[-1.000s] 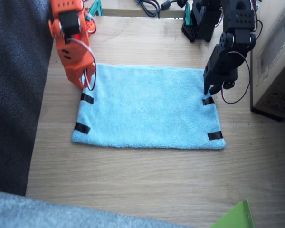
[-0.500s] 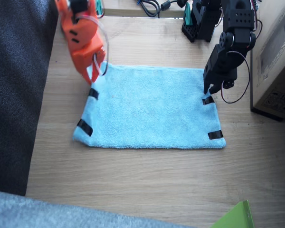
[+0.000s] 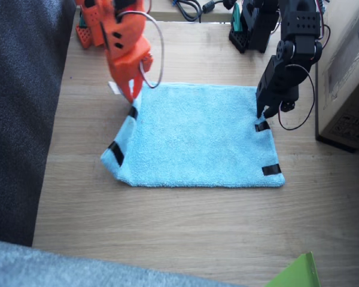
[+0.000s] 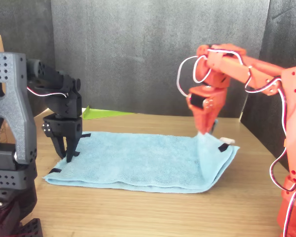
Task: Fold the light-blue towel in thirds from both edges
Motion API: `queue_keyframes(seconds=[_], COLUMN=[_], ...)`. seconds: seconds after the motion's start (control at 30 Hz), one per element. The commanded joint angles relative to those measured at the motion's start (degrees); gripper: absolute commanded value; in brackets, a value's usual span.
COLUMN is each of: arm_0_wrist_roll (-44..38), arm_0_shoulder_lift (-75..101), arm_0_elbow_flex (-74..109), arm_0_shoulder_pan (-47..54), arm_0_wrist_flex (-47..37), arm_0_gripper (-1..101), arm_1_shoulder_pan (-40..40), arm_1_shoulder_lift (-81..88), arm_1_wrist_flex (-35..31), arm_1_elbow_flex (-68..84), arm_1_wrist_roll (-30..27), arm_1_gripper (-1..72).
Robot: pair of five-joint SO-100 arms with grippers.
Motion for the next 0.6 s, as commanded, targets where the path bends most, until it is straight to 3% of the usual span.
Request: queue_keyframes(seconds=[0.0, 0.57], arm_0_wrist_roll=[0.5, -0.1], arm_0_shoulder_lift=[0.9, 1.1], arm_0_elbow_flex=[0.5, 0.9], arm_0_shoulder_pan=[0.0, 0.2], arm_0_wrist_flex=[0.2, 0.0], arm_0_gripper=[0, 0], arm_1_shoulder_pan=[2.4, 10.2], arm_1_shoulder_lift=[0.7, -11.3], arm_1_wrist_flex=[0.7, 0.8], arm_1_elbow_flex=[-4.0, -23.7], arm_1_wrist_roll=[1.2, 1.8], arm_1_gripper=[0.1, 0.0])
